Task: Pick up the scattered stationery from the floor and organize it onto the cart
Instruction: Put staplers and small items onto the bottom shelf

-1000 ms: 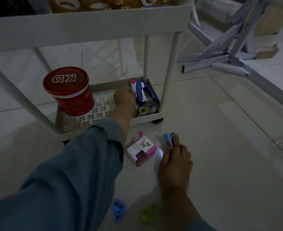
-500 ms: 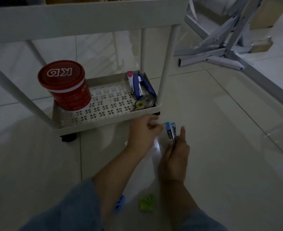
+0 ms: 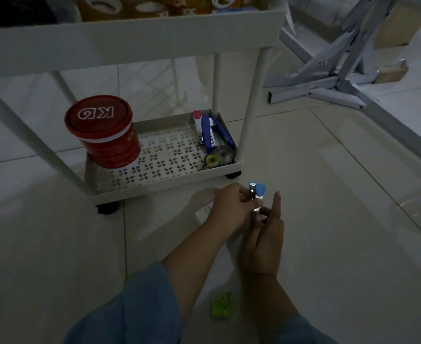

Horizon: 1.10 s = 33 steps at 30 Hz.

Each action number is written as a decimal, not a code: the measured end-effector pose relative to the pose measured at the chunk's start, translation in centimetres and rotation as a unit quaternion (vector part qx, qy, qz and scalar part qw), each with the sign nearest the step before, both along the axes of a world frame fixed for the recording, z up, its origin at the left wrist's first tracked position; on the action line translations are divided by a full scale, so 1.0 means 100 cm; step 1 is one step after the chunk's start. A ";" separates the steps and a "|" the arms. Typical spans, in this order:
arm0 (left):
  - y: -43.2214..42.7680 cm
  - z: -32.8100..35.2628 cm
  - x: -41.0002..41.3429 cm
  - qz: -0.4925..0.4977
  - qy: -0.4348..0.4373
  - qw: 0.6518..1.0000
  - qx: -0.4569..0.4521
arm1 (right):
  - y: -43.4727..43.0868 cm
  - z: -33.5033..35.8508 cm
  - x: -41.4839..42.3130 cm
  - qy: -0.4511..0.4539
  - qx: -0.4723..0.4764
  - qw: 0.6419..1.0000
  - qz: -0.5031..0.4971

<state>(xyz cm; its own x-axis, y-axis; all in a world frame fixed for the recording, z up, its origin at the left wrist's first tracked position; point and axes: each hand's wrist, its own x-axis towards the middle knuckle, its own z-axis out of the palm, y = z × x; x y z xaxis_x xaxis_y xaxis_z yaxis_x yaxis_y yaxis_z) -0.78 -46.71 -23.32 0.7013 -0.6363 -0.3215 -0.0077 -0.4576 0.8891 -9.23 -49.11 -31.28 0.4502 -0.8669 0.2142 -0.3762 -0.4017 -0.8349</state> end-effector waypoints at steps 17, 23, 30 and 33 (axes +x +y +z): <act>-0.006 -0.004 0.181 0.297 0.008 0.954 -0.050 | 0.000 0.008 0.003 0.050 -0.049 0.997 0.014; -0.023 -0.009 0.175 0.285 -0.070 0.956 -0.008 | 0.000 0.005 0.002 0.048 -0.061 0.997 0.016; -0.026 -0.002 0.171 0.277 -0.138 0.949 0.055 | -0.001 -0.001 0.002 0.063 -0.070 0.995 0.023; -0.026 -0.009 0.165 0.294 -0.124 0.947 0.035 | -0.002 -0.002 0.001 0.068 -0.068 0.995 0.024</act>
